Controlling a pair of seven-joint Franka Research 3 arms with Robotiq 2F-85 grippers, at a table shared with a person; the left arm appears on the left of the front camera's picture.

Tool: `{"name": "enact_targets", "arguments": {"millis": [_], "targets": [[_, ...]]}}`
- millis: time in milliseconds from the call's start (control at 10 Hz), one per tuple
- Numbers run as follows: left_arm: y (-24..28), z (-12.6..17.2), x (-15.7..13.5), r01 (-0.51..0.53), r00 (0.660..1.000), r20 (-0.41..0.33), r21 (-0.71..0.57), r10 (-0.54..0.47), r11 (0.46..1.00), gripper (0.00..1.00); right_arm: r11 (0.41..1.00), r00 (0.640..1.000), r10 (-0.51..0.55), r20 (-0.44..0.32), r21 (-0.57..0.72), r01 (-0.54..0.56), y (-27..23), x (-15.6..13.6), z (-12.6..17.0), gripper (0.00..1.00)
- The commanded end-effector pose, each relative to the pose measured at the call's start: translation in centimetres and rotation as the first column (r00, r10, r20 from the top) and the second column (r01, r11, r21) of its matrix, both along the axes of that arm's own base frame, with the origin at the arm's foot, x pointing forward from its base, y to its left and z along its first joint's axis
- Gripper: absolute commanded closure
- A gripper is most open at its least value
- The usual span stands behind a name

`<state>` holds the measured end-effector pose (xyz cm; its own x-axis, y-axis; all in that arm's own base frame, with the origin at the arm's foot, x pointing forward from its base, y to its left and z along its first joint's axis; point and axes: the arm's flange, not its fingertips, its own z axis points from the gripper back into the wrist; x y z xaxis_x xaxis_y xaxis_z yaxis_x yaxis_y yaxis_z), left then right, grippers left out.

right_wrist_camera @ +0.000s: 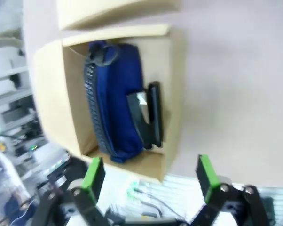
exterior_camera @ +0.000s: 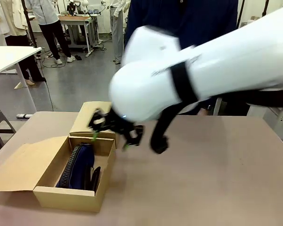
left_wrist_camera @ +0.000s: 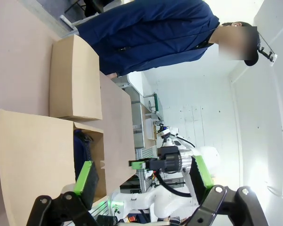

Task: Place items inside the box.
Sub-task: Pick up a Pencil pouch or Stapler and place it inside the Mailer Box closest to the robot.

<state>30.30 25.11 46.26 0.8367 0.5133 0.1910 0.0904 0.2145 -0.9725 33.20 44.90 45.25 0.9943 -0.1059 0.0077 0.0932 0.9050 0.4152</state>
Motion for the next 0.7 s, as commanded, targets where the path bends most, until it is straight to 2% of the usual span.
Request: {"name": "enact_targets", "arguments": {"millis": [0, 200, 400, 500, 600], "targets": [[-0.1, 0.1, -0.2, 0.007, 1.000, 0.019, -0.001, -0.007, 1.000, 0.00, 0.998, 0.996, 0.024, -0.090, 0.066, -0.018, -11.5, -0.7, 1.6, 0.00], [-0.1, 0.1, -0.2, 0.007, 1.000, 0.019, -0.001, -0.007, 1.000, 0.00, 0.967, 0.986, 0.054, -0.161, 0.254, -0.012, -21.0, -0.9, 2.0, 0.00], [-0.1, 0.1, -0.2, 0.007, 1.000, 0.019, -0.001, -0.007, 1.000, 0.00, 0.929, 0.986, 0.005, -0.167, 0.366, 0.057, -28.5, -2.2, 0.4, 0.00], [-0.1, 0.1, -0.2, 0.007, 1.000, 0.019, -0.001, -0.007, 1.000, 0.00, 0.887, 0.986, 0.055, -0.156, 0.460, 0.024, -32.3, -3.0, -0.7, 0.00], [-0.1, 0.1, -0.2, 0.007, 1.000, 0.019, -0.001, -0.007, 1.000, 0.00, 0.824, 0.981, 0.155, -0.114, 0.563, -0.065, -36.3, -3.7, -2.0, 0.00]]}}
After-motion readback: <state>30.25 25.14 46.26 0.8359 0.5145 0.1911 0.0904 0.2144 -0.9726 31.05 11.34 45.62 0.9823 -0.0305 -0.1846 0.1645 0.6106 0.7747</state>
